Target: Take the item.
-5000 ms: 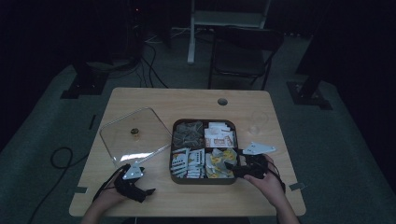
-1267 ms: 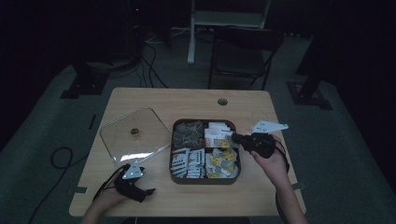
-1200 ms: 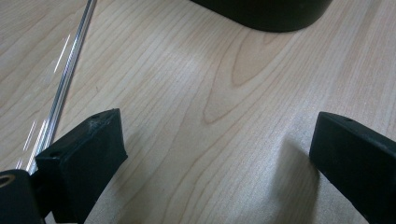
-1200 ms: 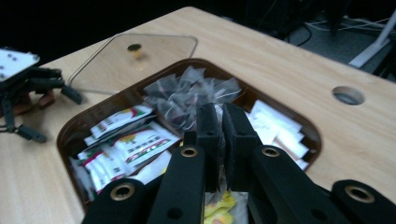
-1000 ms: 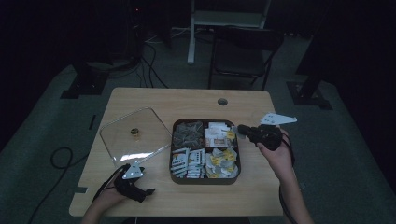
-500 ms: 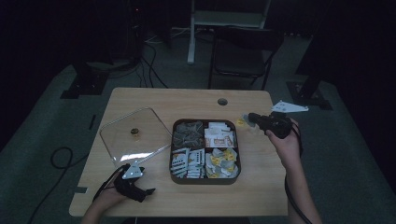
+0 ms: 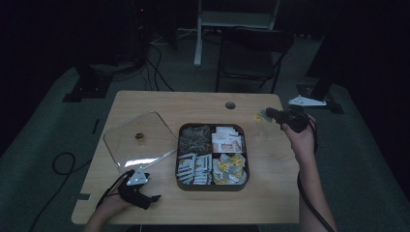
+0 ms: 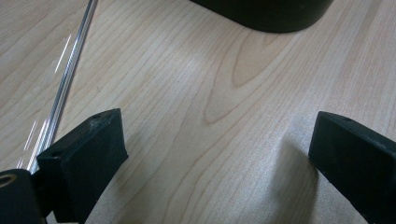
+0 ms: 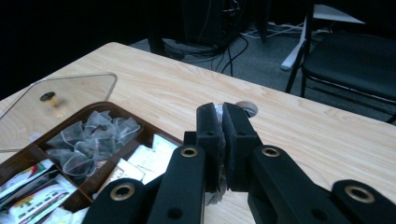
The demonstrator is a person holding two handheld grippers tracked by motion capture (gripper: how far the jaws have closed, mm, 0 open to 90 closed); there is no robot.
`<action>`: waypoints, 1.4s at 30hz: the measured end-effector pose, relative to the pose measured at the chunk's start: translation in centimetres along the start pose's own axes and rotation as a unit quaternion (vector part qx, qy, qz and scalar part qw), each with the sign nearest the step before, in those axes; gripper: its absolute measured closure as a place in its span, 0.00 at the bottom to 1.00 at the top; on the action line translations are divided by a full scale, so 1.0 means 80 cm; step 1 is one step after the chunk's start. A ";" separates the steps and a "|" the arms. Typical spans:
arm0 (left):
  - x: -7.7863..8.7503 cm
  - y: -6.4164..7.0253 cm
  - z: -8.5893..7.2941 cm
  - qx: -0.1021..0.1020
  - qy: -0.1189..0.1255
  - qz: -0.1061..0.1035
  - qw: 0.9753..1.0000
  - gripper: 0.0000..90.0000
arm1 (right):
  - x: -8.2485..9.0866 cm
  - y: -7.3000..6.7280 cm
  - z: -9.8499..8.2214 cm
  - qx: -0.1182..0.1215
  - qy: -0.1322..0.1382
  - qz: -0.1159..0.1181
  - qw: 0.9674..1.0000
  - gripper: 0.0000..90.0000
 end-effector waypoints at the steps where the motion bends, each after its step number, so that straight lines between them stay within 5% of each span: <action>1: 0.000 0.000 0.000 0.000 0.000 0.000 1.000 0.05 | -0.001 0.002 0.000 -0.002 -0.001 -0.003 1.000 0.96; 12: 0.000 0.000 0.000 -0.002 -0.001 0.001 1.000 0.05 | -0.014 0.040 -0.019 -0.032 -0.016 -0.040 0.999 0.96; 31: 0.000 0.001 0.000 -0.003 -0.002 0.003 1.000 0.05 | -0.065 0.077 -0.059 -0.092 -0.060 -0.058 0.992 0.95; 42: 0.000 0.001 0.000 -0.003 -0.002 0.003 1.000 0.05 | -0.063 0.075 -0.061 -0.090 -0.047 -0.068 0.993 0.68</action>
Point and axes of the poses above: each handheld gripper's, and its own axes: x roughly backward along the jaws, z roughly out of its top, y roughly to its right, the point moved 2 cm from there along -x, roughly forward along the jaws, and after that the axes turned 3 degrees about -y, right-handed, at the moved point
